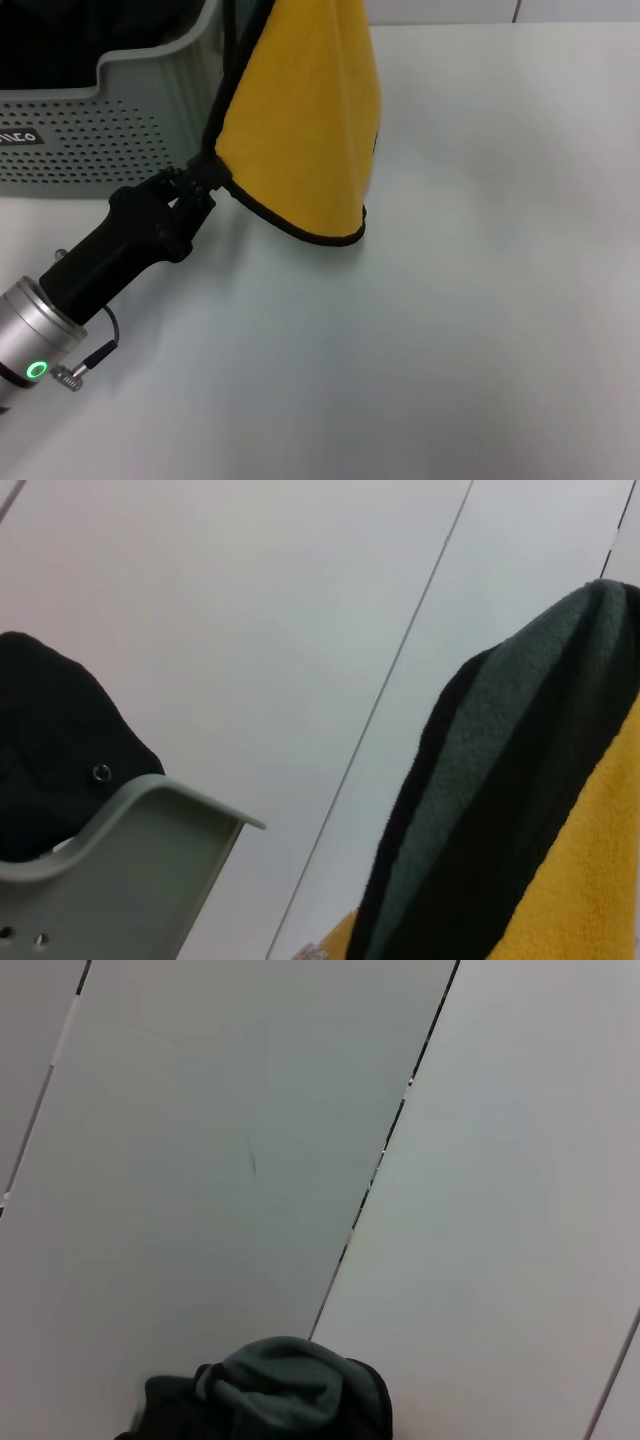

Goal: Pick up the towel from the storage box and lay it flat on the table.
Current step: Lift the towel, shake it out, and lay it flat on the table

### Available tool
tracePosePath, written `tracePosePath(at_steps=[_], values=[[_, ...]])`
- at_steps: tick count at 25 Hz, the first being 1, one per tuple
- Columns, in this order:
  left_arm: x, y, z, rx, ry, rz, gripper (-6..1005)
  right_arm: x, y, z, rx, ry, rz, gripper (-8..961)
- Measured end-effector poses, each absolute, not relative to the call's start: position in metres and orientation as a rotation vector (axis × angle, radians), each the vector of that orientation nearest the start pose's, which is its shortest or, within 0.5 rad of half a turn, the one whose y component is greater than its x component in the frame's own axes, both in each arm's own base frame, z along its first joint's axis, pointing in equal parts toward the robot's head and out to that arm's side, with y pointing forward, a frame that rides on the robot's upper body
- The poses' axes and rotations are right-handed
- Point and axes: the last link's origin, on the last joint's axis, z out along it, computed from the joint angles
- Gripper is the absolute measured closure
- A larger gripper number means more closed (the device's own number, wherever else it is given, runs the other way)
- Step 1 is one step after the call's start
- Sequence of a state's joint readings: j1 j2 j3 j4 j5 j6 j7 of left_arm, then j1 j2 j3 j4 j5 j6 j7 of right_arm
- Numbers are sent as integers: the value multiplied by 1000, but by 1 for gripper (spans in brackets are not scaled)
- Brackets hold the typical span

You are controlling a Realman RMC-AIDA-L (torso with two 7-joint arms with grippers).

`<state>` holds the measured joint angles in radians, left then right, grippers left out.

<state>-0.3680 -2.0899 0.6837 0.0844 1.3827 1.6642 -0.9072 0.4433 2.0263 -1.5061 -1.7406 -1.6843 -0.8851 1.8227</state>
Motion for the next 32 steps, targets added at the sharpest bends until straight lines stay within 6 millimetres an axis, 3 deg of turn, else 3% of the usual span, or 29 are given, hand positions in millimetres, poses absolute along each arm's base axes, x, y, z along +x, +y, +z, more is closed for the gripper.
tracePosePath(at_steps=[3,24,27,32], values=[[-289,258,-31,-2094,-784,-1356,874,9,342,62,-2400,-263,799,933],[-286,260,-29,-2145,-850,-1394,730,10,339,59,-2409,-266,815,932],[-285,260,-30,-2152,-856,-1398,619,10,338,58,-2412,-274,822,931],[-286,261,-30,-2141,-875,-1400,623,10,336,56,-2419,-286,820,931]])
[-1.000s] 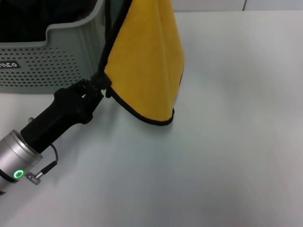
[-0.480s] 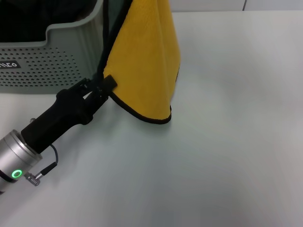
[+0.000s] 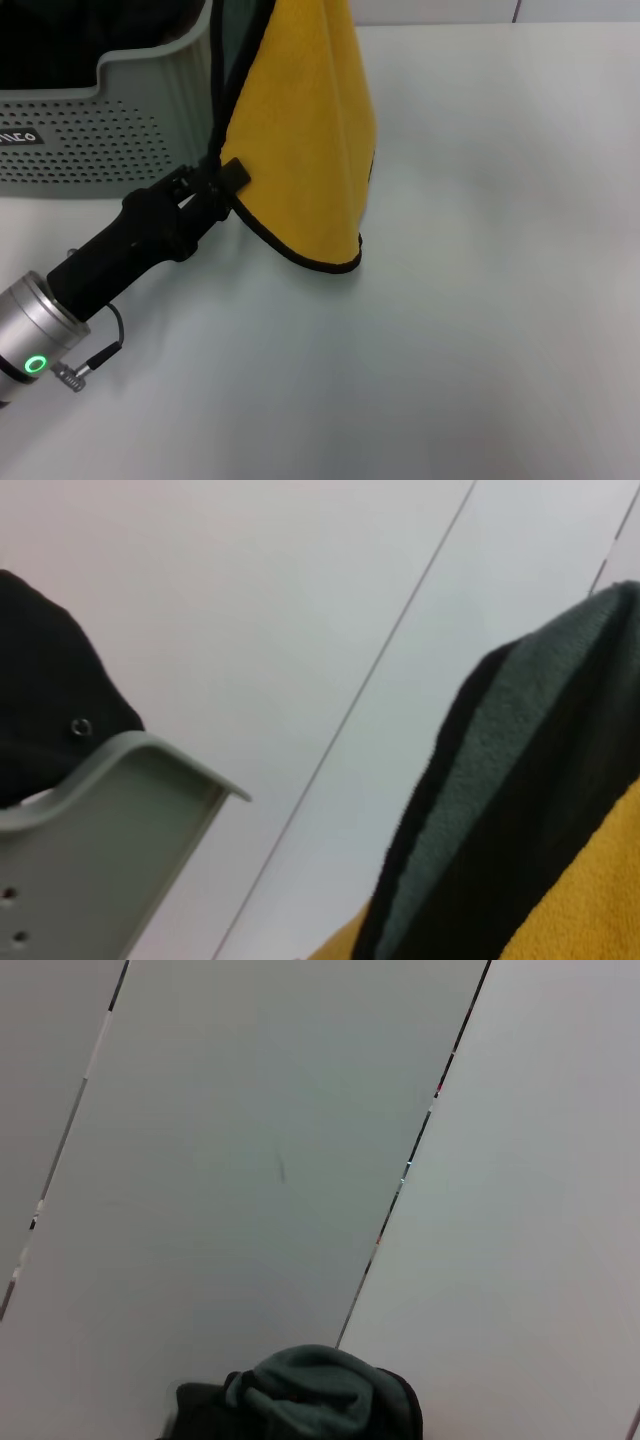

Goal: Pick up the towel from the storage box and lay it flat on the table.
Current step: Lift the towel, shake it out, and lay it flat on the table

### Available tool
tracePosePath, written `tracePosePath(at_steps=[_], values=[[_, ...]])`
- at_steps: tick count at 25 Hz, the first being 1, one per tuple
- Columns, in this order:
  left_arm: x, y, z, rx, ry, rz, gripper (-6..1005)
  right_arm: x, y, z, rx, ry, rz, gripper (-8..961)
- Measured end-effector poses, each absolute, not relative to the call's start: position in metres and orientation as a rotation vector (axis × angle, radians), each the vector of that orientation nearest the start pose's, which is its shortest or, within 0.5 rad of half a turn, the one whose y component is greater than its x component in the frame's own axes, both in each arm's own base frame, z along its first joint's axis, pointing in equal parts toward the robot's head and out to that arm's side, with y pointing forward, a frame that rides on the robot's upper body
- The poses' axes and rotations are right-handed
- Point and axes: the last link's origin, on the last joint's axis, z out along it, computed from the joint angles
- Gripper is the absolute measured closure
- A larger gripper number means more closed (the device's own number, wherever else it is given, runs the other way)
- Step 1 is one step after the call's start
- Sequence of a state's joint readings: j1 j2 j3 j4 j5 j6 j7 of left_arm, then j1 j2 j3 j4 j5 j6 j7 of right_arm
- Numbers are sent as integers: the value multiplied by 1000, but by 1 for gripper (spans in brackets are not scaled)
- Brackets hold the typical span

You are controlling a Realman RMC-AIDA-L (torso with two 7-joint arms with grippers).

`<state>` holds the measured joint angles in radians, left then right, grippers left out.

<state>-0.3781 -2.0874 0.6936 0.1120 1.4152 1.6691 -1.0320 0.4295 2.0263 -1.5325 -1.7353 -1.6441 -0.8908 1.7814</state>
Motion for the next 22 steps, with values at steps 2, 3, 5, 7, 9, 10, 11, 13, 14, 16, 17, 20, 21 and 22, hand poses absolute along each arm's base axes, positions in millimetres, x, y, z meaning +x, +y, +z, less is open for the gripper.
tracePosePath(at_steps=[2,3,5,7,9,10,11,13,14,16,17,20,21,22], values=[[-287,261,-29,-2124,-885,-1402,625,10,335,56,-2421,-288,824,931],[-288,260,-28,-2115,-890,-1402,626,10,334,57,-2421,-290,831,931],[-291,260,-26,-2102,-898,-1403,627,11,332,58,-2417,-298,850,931],[-292,260,-25,-2098,-905,-1404,628,11,330,59,-2409,-308,866,931],[-292,261,-24,-2103,-910,-1404,628,12,330,60,-2408,-312,871,931],[-291,261,-25,-2113,-911,-1405,628,12,330,59,-2408,-311,870,930],[-289,262,-25,-2121,-908,-1407,628,12,330,59,-2410,-309,869,930],[-287,262,-25,-2136,-902,-1418,628,12,331,59,-2411,-308,868,930],[-286,262,-25,-2140,-900,-1428,628,12,331,58,-2412,-308,868,930],[-282,261,-23,-2150,-891,-1465,628,13,331,58,-2412,-306,867,930],[-279,260,-20,-2163,-886,-1499,627,14,331,58,-2412,-305,865,930],[-276,259,-15,-2193,-884,-1530,627,15,331,59,-2411,-308,861,930],[-275,259,-14,-2214,-889,-1541,627,15,331,58,-2411,-309,861,930],[-274,259,-12,-2236,-894,-1545,627,15,331,58,-2411,-310,861,930]])
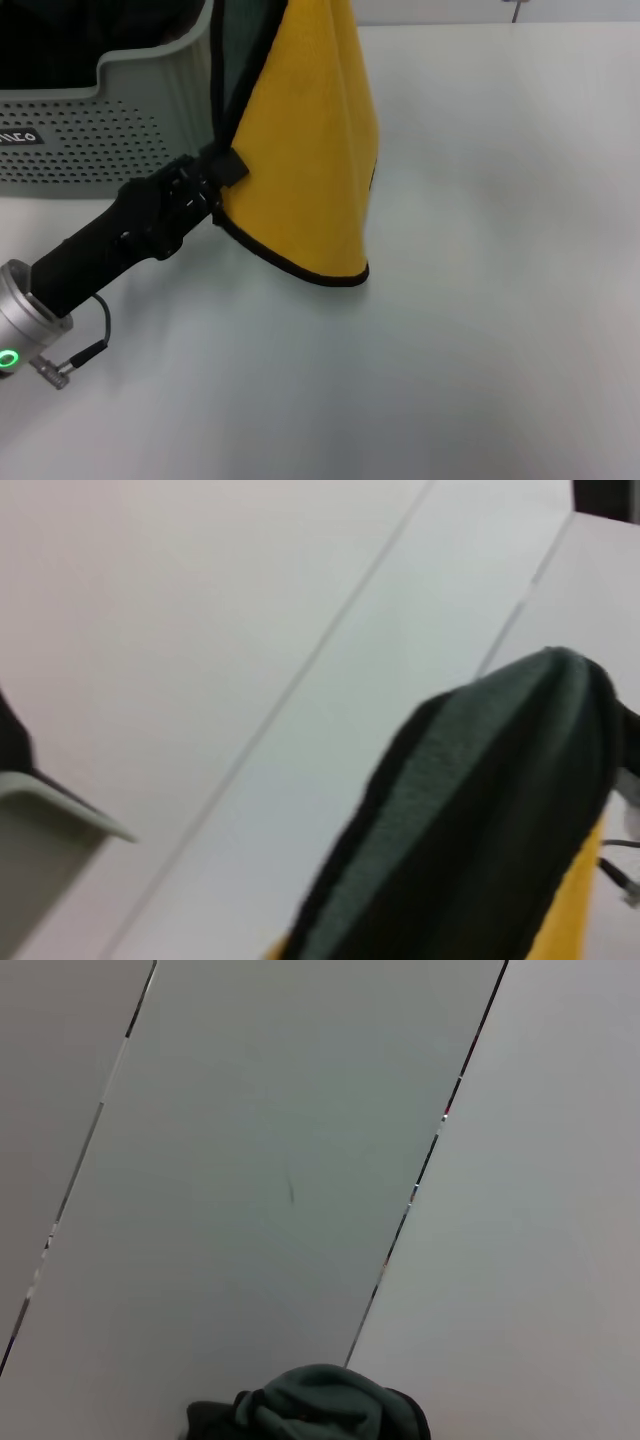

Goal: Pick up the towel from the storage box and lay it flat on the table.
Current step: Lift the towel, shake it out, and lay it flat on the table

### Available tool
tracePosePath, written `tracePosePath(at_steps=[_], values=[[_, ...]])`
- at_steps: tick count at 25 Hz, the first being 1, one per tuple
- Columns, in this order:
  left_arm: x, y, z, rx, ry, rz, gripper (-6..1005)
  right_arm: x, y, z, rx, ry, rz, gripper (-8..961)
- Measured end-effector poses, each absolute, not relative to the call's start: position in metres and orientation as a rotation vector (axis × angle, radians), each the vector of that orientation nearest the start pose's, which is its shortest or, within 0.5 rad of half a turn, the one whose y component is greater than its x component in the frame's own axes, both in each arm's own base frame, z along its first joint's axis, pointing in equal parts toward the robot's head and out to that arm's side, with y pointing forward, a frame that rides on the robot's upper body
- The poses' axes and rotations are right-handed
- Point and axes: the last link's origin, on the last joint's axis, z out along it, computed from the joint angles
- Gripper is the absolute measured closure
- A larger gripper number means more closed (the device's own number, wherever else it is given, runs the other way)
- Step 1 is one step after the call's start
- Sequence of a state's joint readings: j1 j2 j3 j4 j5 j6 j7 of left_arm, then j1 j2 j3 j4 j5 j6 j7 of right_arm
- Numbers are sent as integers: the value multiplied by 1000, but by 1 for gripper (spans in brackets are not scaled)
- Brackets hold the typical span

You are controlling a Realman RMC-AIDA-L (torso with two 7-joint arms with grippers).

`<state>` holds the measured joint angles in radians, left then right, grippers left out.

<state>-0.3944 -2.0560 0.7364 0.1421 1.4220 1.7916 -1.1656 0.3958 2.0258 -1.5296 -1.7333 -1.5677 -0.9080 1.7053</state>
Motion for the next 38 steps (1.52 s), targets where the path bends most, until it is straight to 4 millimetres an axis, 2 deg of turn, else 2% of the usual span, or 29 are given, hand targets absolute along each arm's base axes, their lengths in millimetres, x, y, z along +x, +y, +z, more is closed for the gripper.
tracePosePath(at_steps=[12,27,38], values=[[-270,259,-21,-2345,-932,-1494,627,14,330,59,-2403,-317,865,929],[-287,253,-8,-2243,-951,-1484,632,15,331,62,-2390,-319,860,928],[-287,255,-11,-2261,-960,-1464,664,13,331,64,-2376,-343,882,927]])
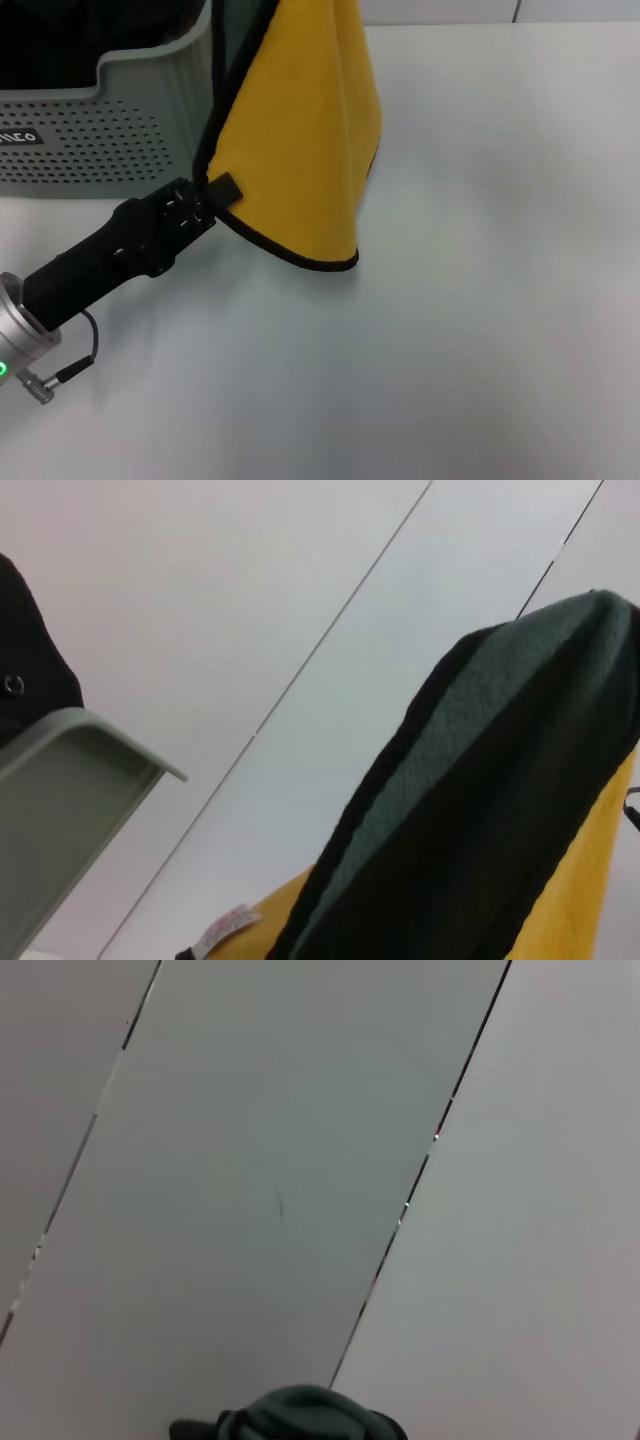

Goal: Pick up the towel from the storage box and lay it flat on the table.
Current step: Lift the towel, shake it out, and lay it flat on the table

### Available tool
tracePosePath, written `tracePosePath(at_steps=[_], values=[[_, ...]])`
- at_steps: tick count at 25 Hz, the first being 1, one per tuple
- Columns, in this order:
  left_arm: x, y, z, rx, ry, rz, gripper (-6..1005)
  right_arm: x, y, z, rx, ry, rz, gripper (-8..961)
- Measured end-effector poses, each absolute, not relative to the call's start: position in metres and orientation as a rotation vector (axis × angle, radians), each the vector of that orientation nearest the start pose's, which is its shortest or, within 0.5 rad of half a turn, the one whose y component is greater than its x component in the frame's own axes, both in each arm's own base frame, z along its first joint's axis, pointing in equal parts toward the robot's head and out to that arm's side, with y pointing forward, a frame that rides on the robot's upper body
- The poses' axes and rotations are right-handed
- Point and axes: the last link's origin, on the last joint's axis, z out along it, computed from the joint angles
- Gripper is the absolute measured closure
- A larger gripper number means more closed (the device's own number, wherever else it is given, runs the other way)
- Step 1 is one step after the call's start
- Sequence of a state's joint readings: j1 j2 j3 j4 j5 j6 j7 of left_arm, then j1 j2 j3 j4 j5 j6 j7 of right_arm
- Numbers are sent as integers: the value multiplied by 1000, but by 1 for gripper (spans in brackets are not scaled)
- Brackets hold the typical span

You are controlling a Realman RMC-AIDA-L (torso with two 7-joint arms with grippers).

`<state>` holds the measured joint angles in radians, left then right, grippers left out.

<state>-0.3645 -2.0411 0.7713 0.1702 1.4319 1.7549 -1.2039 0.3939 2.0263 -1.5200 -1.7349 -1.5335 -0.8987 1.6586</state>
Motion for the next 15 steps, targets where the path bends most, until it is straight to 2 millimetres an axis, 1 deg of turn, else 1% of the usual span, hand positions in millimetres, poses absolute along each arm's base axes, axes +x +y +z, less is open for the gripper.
tracePosePath(at_steps=[15], values=[[-286,255,-12,-2274,-962,-1462,723,13,333,63,-2377,-340,885,926]])
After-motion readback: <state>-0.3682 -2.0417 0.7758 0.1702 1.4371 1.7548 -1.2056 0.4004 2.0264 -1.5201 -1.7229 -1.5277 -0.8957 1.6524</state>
